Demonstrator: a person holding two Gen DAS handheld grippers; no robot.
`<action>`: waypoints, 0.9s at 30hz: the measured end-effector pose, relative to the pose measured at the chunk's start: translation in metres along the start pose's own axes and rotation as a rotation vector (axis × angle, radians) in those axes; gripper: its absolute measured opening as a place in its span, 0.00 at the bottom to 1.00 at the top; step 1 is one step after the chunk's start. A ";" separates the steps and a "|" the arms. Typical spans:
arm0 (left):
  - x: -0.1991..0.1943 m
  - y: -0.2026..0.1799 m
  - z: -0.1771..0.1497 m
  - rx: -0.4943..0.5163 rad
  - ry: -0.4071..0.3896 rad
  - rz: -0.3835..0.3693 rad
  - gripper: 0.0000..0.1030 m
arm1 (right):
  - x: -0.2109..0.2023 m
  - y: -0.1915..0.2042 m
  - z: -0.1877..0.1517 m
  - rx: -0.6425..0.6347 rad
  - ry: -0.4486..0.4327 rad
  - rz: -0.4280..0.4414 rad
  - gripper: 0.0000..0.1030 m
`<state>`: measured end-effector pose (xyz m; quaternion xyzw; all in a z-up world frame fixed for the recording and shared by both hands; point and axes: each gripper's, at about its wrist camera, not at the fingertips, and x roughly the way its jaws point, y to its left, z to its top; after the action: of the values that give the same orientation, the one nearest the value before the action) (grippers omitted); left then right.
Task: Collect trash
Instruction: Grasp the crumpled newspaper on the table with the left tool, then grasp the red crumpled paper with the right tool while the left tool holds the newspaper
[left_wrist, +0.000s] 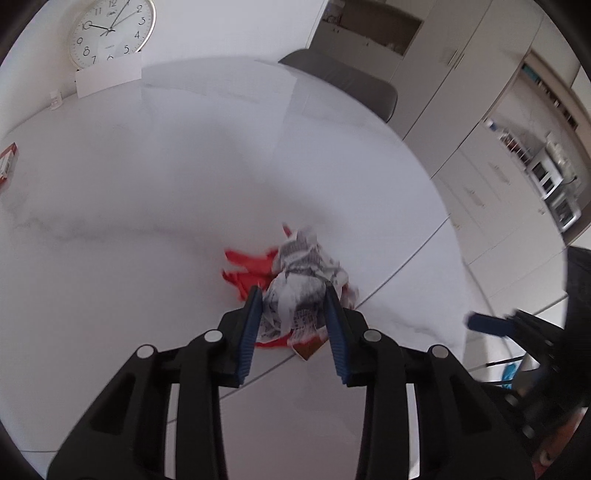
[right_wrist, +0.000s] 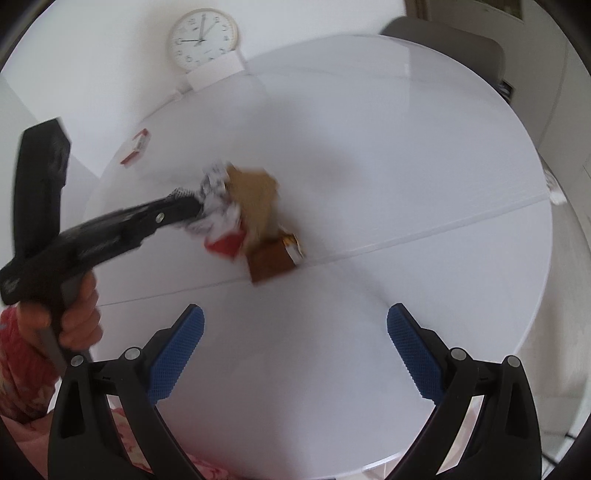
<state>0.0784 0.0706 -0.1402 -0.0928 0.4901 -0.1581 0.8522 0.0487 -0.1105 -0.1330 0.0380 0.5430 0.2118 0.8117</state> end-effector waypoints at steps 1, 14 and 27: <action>-0.006 0.002 -0.001 -0.009 -0.003 -0.006 0.33 | 0.002 0.002 0.005 -0.011 -0.001 0.011 0.96; -0.020 0.033 -0.021 -0.096 0.002 -0.035 0.25 | 0.017 0.011 0.025 -0.072 0.036 0.087 0.96; -0.011 0.049 -0.027 -0.175 0.034 -0.107 0.17 | 0.066 0.054 0.023 -0.240 0.095 0.121 0.76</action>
<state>0.0583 0.1200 -0.1605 -0.1900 0.5107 -0.1615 0.8228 0.0739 -0.0321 -0.1648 -0.0368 0.5485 0.3252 0.7694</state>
